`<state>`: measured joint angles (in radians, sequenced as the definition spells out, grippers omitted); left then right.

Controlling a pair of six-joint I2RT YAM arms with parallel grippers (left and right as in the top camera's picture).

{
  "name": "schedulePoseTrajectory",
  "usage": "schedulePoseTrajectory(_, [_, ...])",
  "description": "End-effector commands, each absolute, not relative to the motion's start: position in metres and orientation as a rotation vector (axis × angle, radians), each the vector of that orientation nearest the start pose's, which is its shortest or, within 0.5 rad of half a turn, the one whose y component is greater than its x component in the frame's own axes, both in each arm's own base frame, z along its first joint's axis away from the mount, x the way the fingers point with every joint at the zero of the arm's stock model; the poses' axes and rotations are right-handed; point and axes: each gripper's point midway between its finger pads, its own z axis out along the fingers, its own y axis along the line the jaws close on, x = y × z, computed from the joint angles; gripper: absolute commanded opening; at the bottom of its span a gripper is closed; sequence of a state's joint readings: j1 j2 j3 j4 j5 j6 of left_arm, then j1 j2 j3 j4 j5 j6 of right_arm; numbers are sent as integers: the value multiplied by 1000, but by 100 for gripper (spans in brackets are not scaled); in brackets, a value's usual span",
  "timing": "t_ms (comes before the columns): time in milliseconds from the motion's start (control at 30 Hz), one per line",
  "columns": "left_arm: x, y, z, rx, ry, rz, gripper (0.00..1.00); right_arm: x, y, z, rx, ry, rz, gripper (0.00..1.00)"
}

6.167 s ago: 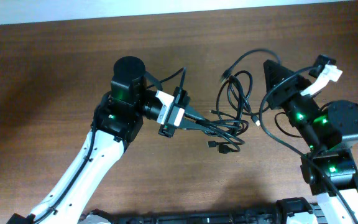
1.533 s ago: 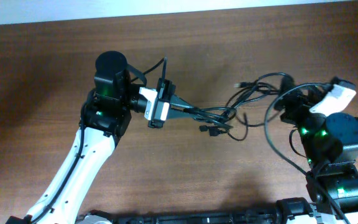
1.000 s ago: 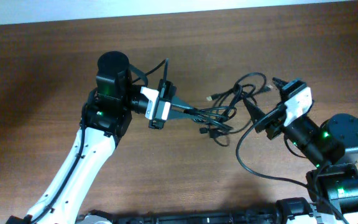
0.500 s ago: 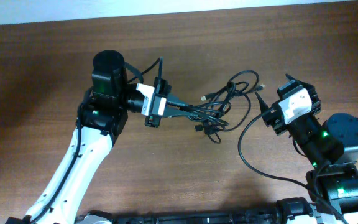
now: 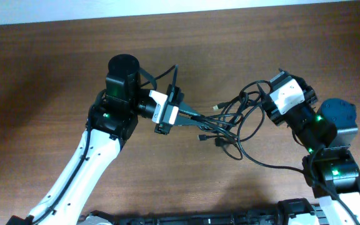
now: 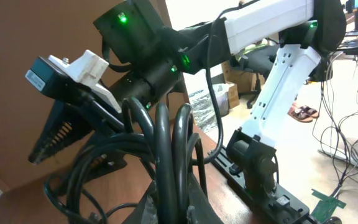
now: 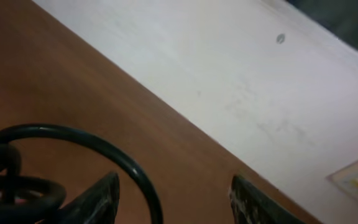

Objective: Untangle cables

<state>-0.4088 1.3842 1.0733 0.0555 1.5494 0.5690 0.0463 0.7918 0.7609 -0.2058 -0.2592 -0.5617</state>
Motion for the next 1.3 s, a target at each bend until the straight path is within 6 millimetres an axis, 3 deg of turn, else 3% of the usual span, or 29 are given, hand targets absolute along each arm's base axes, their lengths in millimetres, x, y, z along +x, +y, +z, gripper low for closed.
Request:
schedulePoseTrajectory(0, [200,-275,341,1584,676,-1257,0,311,67,301,-751,1626,-97,56])
schedulePoseTrajectory(267, [187,-284,341,1608,641,-1290,0,292,104,305,-948,1490,73,56])
schedulePoseTrajectory(733, [186,-285,342,1610,630,-1283,0,291,105,303,-986,1473,52,56])
schedulePoseTrajectory(967, [193,-281,343,1603,624,-1248,0,287,103,286,-1066,1504,3,79])
schedulePoseTrajectory(1067, [199,-276,344,1591,641,-1232,0,288,100,284,-1115,1481,-61,85])
schedulePoseTrajectory(1233, [207,-270,344,1577,661,-1210,0,298,86,287,-1109,1478,-202,87])
schedulePoseTrajectory(1267, [213,-266,344,1566,677,-1193,0,300,85,292,-1102,1464,-216,91])
